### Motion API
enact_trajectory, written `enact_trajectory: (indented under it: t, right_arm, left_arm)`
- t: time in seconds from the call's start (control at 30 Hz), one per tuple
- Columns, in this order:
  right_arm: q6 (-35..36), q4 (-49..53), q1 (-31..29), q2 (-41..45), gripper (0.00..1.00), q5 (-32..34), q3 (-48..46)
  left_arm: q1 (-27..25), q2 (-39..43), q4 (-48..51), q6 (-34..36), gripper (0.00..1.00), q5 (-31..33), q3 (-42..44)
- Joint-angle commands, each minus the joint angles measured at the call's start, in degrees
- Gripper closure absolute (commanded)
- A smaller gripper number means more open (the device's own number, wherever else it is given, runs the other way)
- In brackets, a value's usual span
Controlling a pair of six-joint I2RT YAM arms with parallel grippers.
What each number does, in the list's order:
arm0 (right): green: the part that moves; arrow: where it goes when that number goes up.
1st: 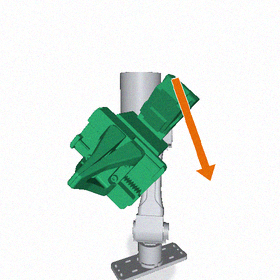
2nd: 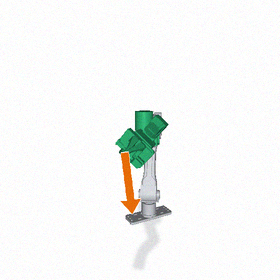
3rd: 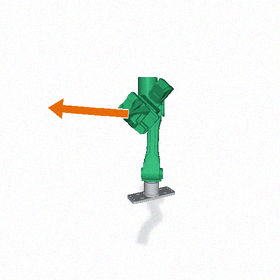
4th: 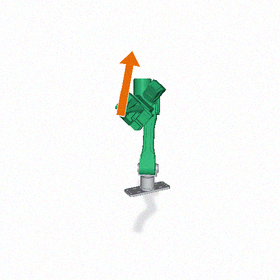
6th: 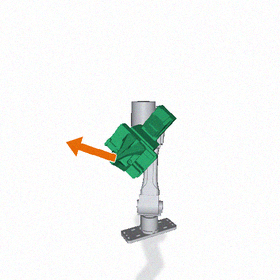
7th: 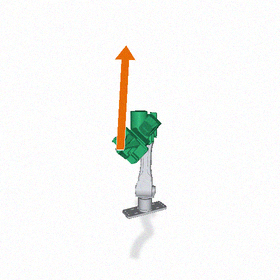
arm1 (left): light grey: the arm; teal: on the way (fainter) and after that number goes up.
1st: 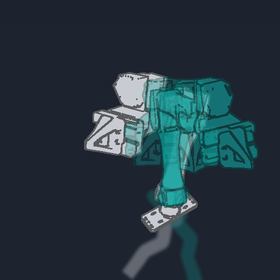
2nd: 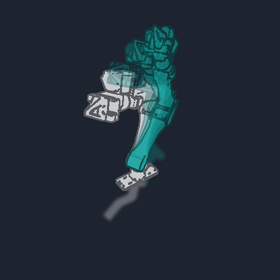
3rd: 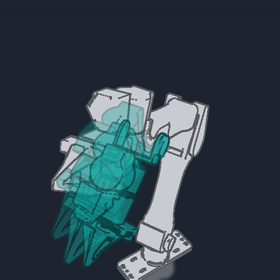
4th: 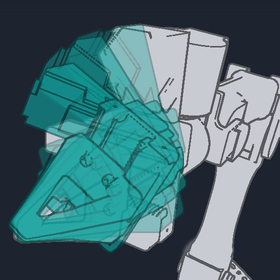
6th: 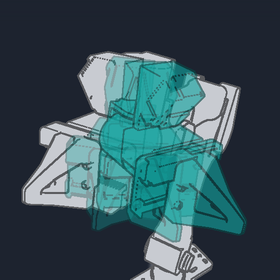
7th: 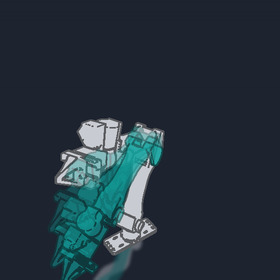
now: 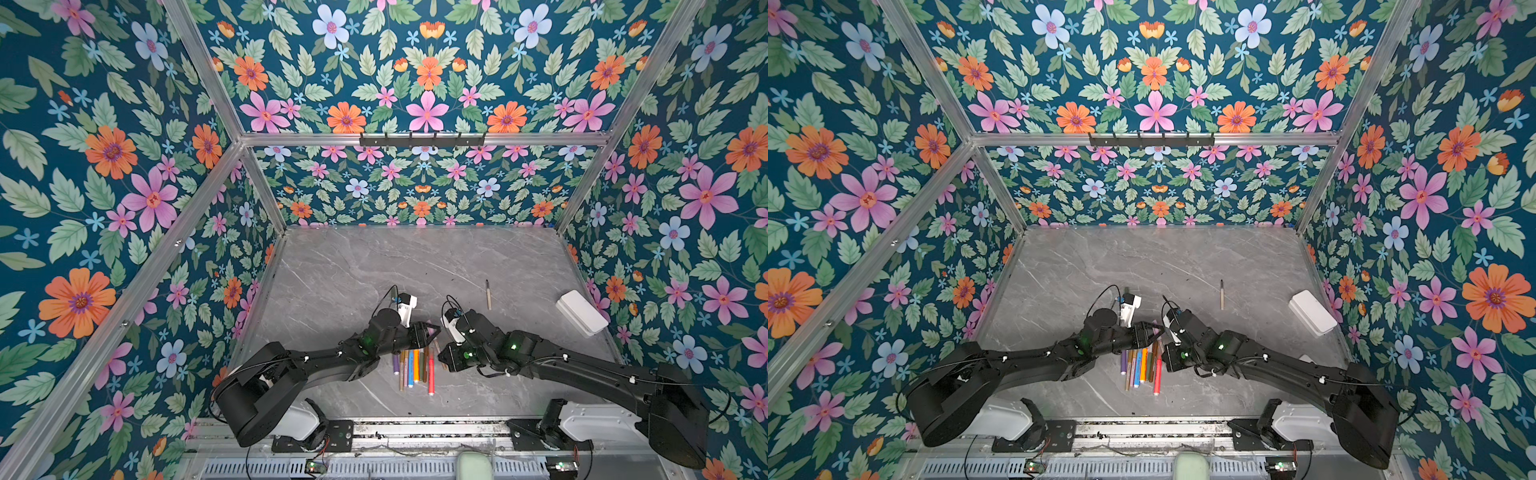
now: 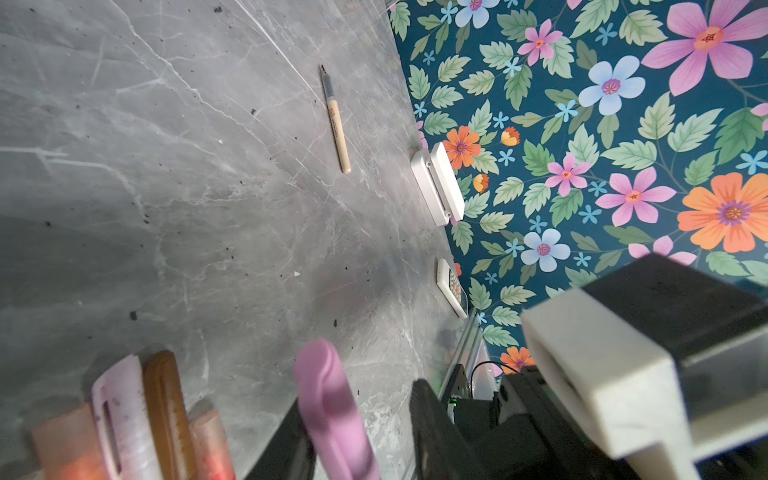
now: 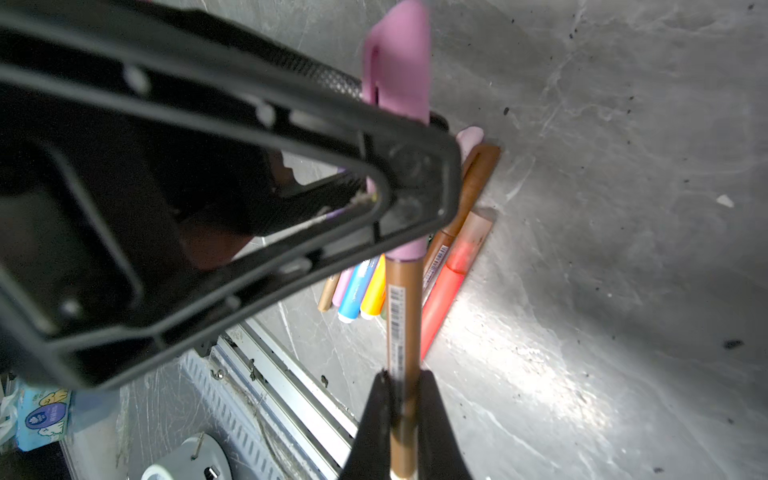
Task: Open the pen caps
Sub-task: 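Lift the pink-capped pen with the right gripper while the left gripper closes on its cap, then pull the left gripper away from the right gripper, drawing the pink cap off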
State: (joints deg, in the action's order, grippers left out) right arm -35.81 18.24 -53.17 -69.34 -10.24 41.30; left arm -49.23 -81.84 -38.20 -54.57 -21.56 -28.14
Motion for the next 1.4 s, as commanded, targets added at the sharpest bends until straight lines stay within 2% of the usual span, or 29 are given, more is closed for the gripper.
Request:
enact_trajectory:
  t: [0.0,0.13,0.3,0.33,0.37,0.4,0.43,0.57,0.63,0.73,0.77,0.83,0.97,1.07,1.17,1.27,1.37]
  right_arm:
    - [0.39,-0.23,-0.06,0.51,1.00,-0.09,-0.17]
    - [0.61,0.30,-0.01,0.71,1.00,0.45,-0.08]
    - [0.69,1.00,-0.02,1.15,1.00,1.30,0.10]
    - [0.60,1.12,-0.05,1.27,0.94,1.69,0.17]
    - [0.53,1.27,-0.06,1.25,0.82,2.20,0.27]
    - [0.41,1.27,-0.01,1.30,0.75,2.37,0.40]
    - [0.46,1.19,-0.05,1.25,0.70,2.50,0.58]
    - [0.74,1.08,-0.04,-0.05,0.67,2.94,2.11]
    - [1.07,1.26,-0.02,-1.15,0.68,3.11,3.01]
    - [1.20,1.55,-0.08,-2.43,0.77,3.70,3.94]
    - [1.10,1.83,-0.05,-2.79,0.82,4.13,4.13]
    - [0.85,2.42,-0.05,-3.09,1.00,5.21,4.27]
    - [0.09,2.69,-0.07,-2.73,1.00,6.13,3.43]
    - [-0.90,0.22,-0.96,-3.32,1.00,4.04,1.71]
    - [-2.37,-0.55,-4.13,-5.91,1.00,4.53,1.59]
    - [-4.09,-1.90,-5.45,-6.43,1.00,4.79,0.71]
    - [-4.78,-2.79,-5.52,-4.87,1.00,5.63,-0.34]
  left_arm:
    - [-0.04,-0.77,-4.46,-0.84,0.73,-2.15,-0.59]
    - [-0.04,-1.80,-6.10,-1.35,0.86,-3.32,-0.69]
    - [-0.05,-2.00,-6.64,-1.52,0.98,-3.90,-0.74]
    - [-0.07,-1.94,-6.75,-1.62,1.00,-3.98,-0.77]
    - [-0.05,-1.92,-7.08,-1.99,1.00,-4.15,-0.70]
    - [-0.07,-1.98,-7.31,-2.23,1.00,-4.19,-0.69]
    - [-0.08,-1.92,-7.66,-2.55,1.00,-4.26,-0.60]
    - [-0.07,-1.92,-9.45,-3.66,1.00,-4.59,-0.29]
    - [-0.07,-1.93,-9.70,-3.71,1.00,-4.70,-0.29]
    - [-0.07,-1.58,-9.96,-4.03,1.00,-4.70,-0.12]
    - [-0.09,-1.40,-10.00,-4.13,1.00,-4.71,-0.11]
    - [-0.07,-1.04,-9.98,-4.23,1.00,-4.79,-0.16]
    - [2.11,-0.30,-6.69,-2.58,1.00,-5.18,-1.92]
    - [10.06,-1.14,-0.45,1.67,1.00,-7.82,-6.54]
    - [18.05,-2.97,-0.15,2.70,1.00,-10.77,-10.61]
    - [18.51,-3.65,-0.12,2.88,1.00,-10.91,-12.89]
    - [18.32,-3.76,-3.76,1.22,1.00,-9.40,-10.50]
